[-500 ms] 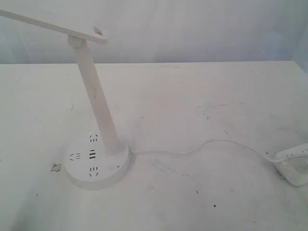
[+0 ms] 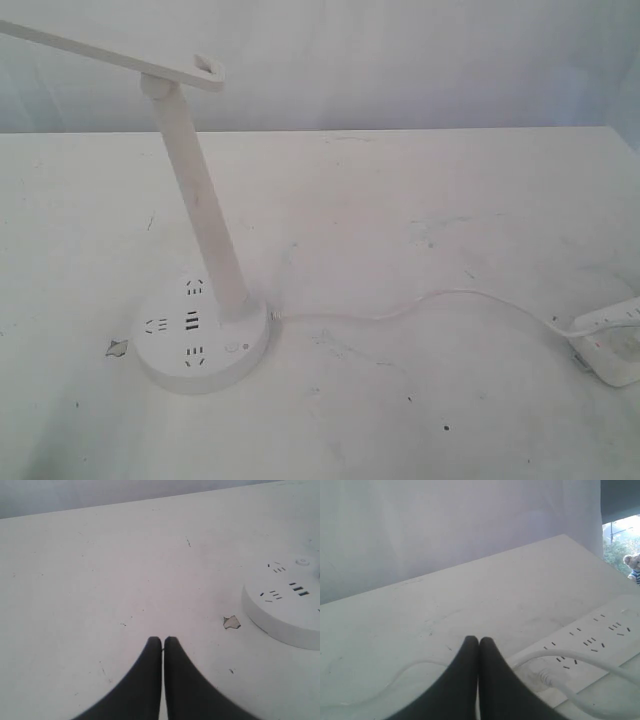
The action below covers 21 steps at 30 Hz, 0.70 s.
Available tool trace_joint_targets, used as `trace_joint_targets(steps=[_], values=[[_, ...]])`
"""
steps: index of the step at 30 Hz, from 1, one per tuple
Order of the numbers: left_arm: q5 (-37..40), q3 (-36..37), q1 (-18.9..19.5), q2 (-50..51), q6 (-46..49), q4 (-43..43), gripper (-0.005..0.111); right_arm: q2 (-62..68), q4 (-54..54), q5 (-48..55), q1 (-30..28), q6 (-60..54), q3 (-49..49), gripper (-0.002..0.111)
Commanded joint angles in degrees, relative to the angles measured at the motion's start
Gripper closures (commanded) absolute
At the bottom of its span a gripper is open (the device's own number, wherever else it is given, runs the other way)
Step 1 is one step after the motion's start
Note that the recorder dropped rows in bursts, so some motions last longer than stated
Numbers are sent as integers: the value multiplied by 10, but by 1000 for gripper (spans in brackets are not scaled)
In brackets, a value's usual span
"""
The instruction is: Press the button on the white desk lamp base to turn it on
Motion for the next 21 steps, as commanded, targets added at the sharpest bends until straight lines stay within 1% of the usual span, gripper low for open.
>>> trace_joint_targets(steps=[1, 5, 9, 12, 14, 16, 19, 21], values=[[-2, -2, 0, -1, -1, -4, 106, -4, 4, -9, 2, 4, 1, 108], [-2, -2, 0, -1, -1, -4, 106, -4, 13, -44, 2, 38, 1, 108], [-2, -2, 0, -1, -1, -4, 106, -4, 12, -124, 2, 86, 1, 108], [-2, -2, 0, -1, -1, -4, 106, -4, 12, -202, 2, 88, 1, 108], [-2, -2, 0, -1, -1, -4, 106, -4, 12, -283, 2, 91, 1, 108], [-2, -2, 0, -1, -1, -4, 106, -4, 12, -346, 2, 129, 1, 108], [-2, -2, 0, -1, -1, -4, 106, -4, 14, -402, 2, 196, 1, 108], [-2, -2, 0, -1, -1, -4, 106, -4, 8, -425, 2, 199, 1, 108]])
